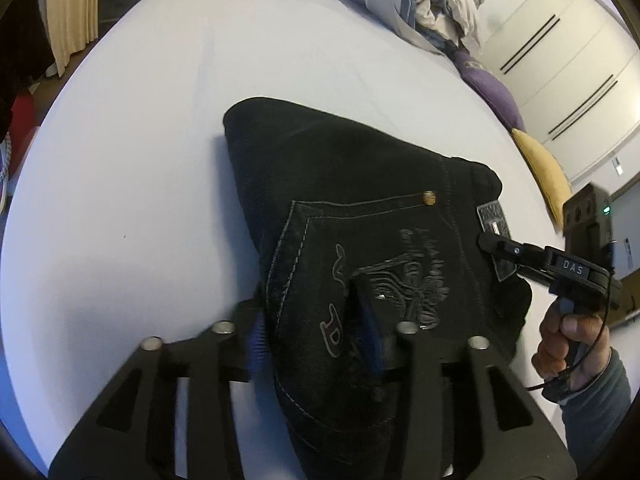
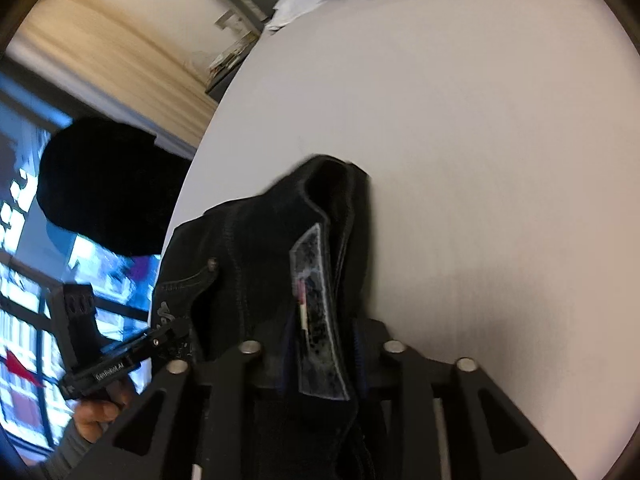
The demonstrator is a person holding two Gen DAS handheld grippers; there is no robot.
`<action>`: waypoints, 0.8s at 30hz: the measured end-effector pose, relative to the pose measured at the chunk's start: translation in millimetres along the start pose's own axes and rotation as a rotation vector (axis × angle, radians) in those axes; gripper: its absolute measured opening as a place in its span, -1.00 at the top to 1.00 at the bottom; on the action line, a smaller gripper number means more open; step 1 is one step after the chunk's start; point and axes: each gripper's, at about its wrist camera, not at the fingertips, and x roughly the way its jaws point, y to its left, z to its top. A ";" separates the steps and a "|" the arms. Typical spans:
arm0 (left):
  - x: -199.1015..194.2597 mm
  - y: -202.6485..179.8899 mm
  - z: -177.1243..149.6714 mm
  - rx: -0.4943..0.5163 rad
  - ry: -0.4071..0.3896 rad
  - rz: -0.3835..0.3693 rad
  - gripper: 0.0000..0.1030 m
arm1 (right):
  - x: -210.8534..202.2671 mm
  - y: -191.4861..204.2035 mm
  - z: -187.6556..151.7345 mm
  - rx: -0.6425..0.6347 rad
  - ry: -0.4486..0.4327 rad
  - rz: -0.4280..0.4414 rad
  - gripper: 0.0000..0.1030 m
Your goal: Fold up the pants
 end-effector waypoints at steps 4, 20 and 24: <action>-11.4 7.4 -19.2 -0.008 -0.044 -0.034 0.08 | -4.5 -5.5 -2.8 0.044 -0.034 0.078 0.14; -217.5 -107.7 -127.8 0.321 -0.759 0.513 -1.00 | -169.0 84.1 -124.5 -0.176 -0.475 -0.322 -0.77; -274.6 -146.4 -155.1 0.328 -0.880 0.570 -1.00 | -223.2 144.3 -159.8 -0.294 -0.714 -0.372 -1.00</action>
